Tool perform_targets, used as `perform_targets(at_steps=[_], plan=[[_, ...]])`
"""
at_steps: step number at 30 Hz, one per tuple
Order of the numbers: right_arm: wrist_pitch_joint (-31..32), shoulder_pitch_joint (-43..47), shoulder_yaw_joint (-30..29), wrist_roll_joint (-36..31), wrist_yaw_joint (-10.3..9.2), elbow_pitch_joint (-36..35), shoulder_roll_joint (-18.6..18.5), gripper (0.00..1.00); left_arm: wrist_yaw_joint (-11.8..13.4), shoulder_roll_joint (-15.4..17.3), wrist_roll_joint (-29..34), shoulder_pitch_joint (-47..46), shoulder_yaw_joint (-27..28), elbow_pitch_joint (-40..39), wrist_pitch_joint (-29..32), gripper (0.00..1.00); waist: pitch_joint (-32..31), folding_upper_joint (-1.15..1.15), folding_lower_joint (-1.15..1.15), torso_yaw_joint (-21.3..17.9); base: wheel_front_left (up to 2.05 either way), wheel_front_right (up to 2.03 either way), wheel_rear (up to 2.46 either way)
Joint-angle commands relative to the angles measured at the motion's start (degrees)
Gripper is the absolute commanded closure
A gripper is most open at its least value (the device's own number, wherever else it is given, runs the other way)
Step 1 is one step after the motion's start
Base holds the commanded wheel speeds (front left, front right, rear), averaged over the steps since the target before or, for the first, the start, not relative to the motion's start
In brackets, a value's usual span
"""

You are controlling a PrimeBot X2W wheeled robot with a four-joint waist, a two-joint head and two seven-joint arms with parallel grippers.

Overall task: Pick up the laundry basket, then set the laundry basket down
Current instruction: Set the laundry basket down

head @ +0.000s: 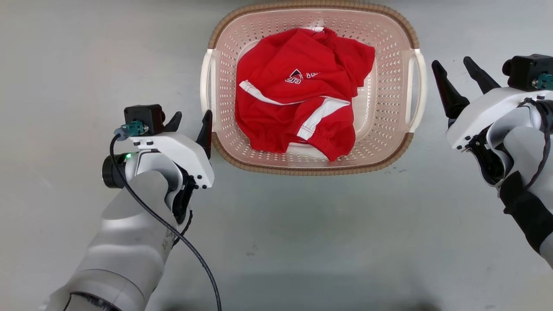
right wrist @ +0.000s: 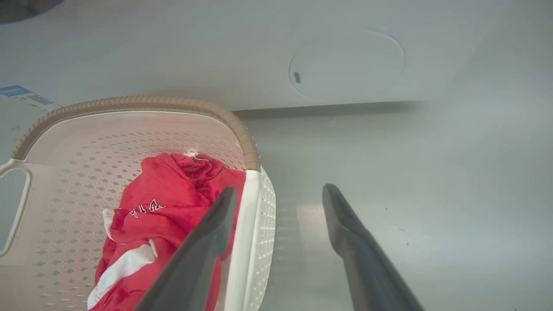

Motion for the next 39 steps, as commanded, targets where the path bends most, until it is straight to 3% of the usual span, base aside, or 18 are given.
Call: perform_targets(at_steps=[1,23,39], plan=[[-0.13,3.84,0.29,0.54,-0.21,0.11,-0.19,0.00,0.08,2.32,0.40,2.12,1.17,0.10,-0.60,0.00,-0.86,0.00,0.00,-0.05,0.00,0.00,0.00],[-0.13,8.41,0.65,0.96,-0.21,2.36,0.76,0.00,0.07,3.75,2.20,9.28,3.84,0.80,-0.60,0.00,-11.69,0.00,0.00,0.04,0.00,0.00,0.00],[-0.13,15.08,-2.99,-3.84,-0.21,-5.10,-1.31,0.00,0.55,7.07,6.41,16.82,6.95,-4.30,-0.60,0.00,-25.67,0.00,0.00,0.71,0.00,0.00,0.00]])
